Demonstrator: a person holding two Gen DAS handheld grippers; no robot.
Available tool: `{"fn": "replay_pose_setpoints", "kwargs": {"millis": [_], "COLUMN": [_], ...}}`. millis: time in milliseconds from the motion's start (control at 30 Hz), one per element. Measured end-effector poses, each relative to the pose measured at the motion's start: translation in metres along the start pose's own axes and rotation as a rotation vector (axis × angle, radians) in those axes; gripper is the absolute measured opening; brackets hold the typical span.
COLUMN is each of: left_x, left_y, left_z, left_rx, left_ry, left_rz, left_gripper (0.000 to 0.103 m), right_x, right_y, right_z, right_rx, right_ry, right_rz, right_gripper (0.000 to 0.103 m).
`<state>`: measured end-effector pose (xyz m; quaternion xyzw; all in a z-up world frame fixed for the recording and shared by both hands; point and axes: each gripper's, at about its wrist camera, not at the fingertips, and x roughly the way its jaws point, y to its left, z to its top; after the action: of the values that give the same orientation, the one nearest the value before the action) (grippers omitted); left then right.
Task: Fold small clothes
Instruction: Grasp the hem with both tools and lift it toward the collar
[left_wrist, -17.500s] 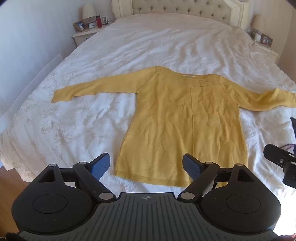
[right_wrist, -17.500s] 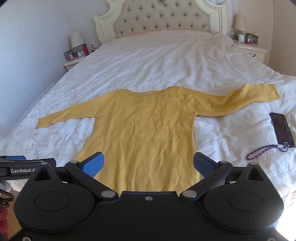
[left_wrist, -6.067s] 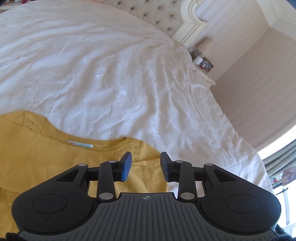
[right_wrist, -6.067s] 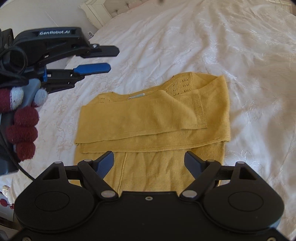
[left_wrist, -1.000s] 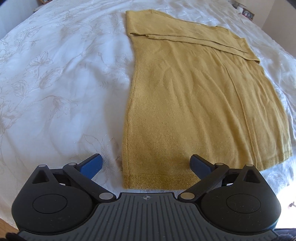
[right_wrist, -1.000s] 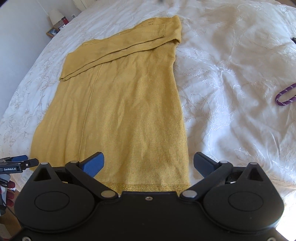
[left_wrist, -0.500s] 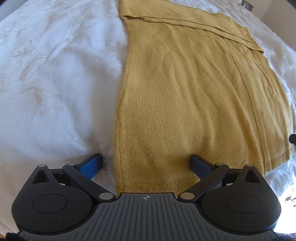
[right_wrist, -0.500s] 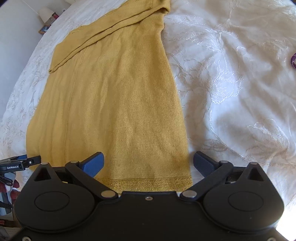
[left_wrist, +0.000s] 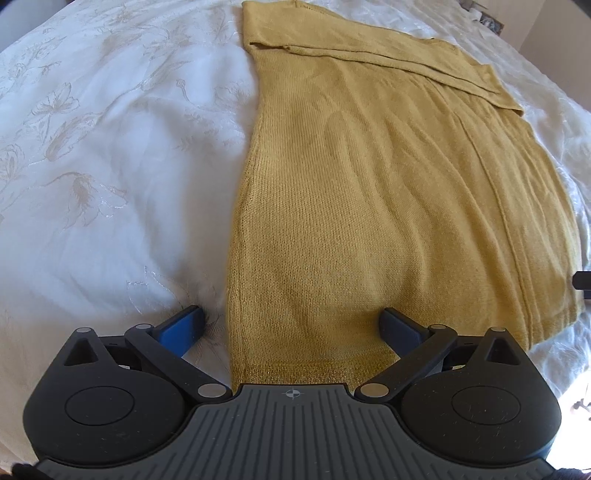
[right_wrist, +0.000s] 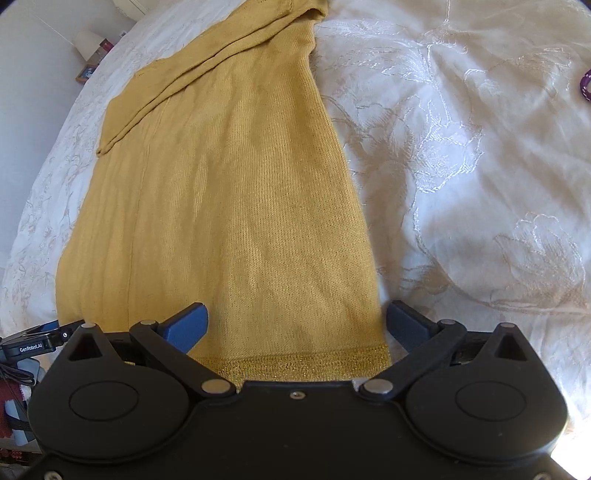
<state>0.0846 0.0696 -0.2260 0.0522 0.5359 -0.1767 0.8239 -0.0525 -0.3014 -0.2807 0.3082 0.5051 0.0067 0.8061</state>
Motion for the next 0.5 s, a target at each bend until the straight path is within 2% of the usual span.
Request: {"fn": "replay_pose_setpoints", "kwargs": {"millis": [67,167,233,267,300,333,367,433,467,500], "left_x": [-0.004,-0.009,-0.013,-0.016,-0.017,-0.019,-0.019,-0.019,-0.020,-0.022], "left_y": [0.002,0.006,0.007,0.008,0.010,0.010,0.009,0.004,0.004,0.003], "left_z": [0.002,0.004,0.003,0.004,0.005,0.005,0.006,0.010,0.012,0.014], "left_rx": [-0.004,-0.004,-0.011,-0.019,-0.027,-0.034,-0.040,-0.045,-0.055,-0.068], "left_ry": [0.003,-0.002,-0.004,0.000,0.005,0.010,0.017,0.029,0.032,0.033], "left_rz": [-0.007,-0.018,-0.025,-0.031,-0.036,-0.043,-0.049,-0.058,-0.061,-0.068], "left_gripper": [0.100,0.085,0.065,0.060,0.049,0.041,0.037,0.020,0.016,0.011], "right_x": [0.001,0.002,0.003,0.002,0.001,0.000,-0.002,-0.007,-0.008,-0.009], "right_y": [0.001,0.004,0.003,0.002,0.002,0.002,0.001,-0.001,-0.003,-0.004], "right_z": [0.002,0.007,0.010,0.010,0.010,0.011,0.011,0.010,0.010,0.010], "right_rx": [-0.002,0.007,0.010,0.009,0.008,0.007,0.006,0.007,0.011,0.016], "right_ry": [0.019,0.045,0.058,0.060,0.061,0.060,0.058,0.057,0.064,0.073], "right_rz": [-0.006,-0.004,0.008,0.016,0.020,0.019,0.013,0.010,0.023,0.048], "right_gripper": [0.103,0.103,0.103,0.102,0.097,0.087,0.081,0.050,0.037,0.013]}}
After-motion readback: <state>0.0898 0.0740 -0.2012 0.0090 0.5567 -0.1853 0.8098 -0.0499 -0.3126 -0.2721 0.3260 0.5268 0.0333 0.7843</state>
